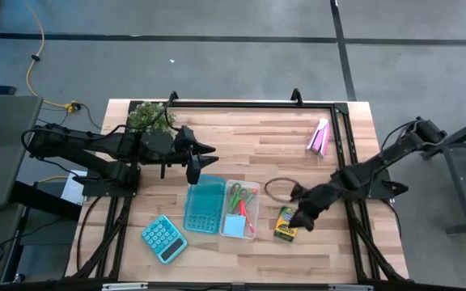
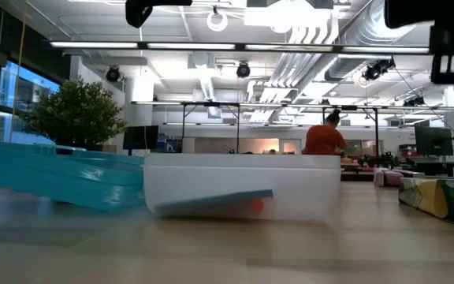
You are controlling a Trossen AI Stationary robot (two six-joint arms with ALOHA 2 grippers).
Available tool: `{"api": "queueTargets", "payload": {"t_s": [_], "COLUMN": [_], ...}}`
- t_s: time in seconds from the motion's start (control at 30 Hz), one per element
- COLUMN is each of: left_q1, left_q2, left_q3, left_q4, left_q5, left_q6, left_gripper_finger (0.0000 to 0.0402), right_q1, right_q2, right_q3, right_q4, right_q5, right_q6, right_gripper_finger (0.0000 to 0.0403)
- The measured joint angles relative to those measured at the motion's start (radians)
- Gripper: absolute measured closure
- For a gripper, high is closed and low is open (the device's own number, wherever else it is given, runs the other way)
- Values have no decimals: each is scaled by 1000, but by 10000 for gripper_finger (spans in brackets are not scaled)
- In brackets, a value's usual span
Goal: Pack school essentials
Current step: Put the yellow crayon box into the blue supply box
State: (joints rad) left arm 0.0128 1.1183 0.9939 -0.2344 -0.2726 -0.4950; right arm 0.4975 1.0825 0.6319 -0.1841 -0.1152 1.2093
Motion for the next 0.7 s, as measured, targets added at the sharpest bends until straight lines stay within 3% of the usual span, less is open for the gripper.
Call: {"api": "queueTargets", "payload": {"t_s": [0.13,0.27,0.4,0.47,0.6,0.7], "left_q1": [0,0,0,0,0,0], "left_q2": [0,0,0,0,0,0], "left_q3": [0,0,0,0,0,0], "left_q4": [-1,-2,-2,-2,-3,-3], "left_q5": [0,0,33,61,96,97], "left_q6": [22,33,67,70,72,89], "left_gripper_finger": [236,236,236,236,236,236], "right_q1": [67,170,259,285,282,247], "right_q2": [114,228,343,399,491,526], "right_q3": [118,147,138,138,138,141], "right_q4": [-158,-210,-133,-53,151,194], "right_q5": [-21,-21,0,22,149,193], "right_q6": [88,353,749,870,928,911], "right_gripper_finger": [212,175,171,171,173,196]}}
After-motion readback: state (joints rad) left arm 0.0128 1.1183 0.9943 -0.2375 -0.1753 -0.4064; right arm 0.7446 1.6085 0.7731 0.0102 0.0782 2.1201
